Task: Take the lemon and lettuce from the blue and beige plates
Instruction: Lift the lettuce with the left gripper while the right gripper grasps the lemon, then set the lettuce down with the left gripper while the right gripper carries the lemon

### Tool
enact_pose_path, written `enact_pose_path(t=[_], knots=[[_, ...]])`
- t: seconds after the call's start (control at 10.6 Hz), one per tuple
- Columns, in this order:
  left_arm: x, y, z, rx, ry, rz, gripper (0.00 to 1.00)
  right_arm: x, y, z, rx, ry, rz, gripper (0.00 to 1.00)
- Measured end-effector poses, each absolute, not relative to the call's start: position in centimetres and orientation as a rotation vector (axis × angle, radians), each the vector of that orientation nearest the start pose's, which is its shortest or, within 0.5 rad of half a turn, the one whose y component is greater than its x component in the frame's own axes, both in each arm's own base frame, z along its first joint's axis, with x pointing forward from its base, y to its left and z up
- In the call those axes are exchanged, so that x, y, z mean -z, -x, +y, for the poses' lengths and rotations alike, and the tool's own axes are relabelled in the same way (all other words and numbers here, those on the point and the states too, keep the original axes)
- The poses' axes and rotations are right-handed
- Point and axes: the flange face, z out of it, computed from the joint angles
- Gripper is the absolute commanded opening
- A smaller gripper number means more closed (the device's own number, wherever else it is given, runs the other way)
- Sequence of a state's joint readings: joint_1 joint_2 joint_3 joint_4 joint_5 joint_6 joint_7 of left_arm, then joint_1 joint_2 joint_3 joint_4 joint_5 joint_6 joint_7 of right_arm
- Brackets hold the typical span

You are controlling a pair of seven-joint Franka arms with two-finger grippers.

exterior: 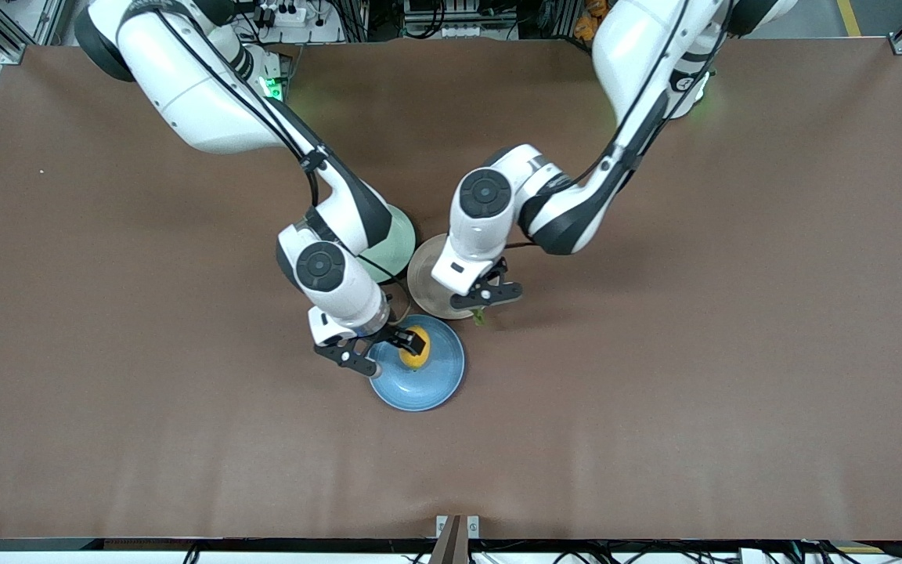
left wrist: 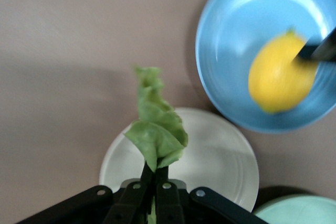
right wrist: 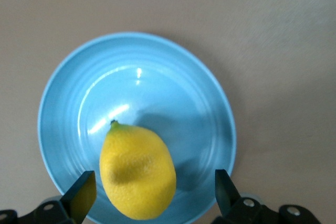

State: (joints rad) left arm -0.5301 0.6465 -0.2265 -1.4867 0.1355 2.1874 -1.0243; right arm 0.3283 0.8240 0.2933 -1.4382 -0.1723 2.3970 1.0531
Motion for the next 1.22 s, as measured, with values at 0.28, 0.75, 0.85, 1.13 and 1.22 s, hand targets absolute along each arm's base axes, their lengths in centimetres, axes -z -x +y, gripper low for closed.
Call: enact_pose_path(t=[0.28,0.75,0.85,1.13,1.22], knots=[[-34.5,-58.3,-41.0,0.073,3.163,-0.437,0.00,-21.8,-62.4,40.2,0.114,2.883,0.610,1.00],[-36.6,-63.8,-30.2,0.059,3.136,-0.367,0.00,-19.9,-62.0,40.7,0.158,2.905,0.572,0.70],[-36.4,-64.5,-28.2,0.038,3.129,-0.340,0.00,-19.8,-61.9,40.9,0.164,2.912,0.562,0.44],[-36.2,-66.7,-21.5,0.010,3.125,-0.238,0.00,-19.7,-61.8,41.0,0.165,2.905,0.592,0.12],[-36.2,-67.3,-19.4,0.006,3.127,-0.201,0.00,-19.7,-61.9,41.0,0.164,2.900,0.614,0.07]])
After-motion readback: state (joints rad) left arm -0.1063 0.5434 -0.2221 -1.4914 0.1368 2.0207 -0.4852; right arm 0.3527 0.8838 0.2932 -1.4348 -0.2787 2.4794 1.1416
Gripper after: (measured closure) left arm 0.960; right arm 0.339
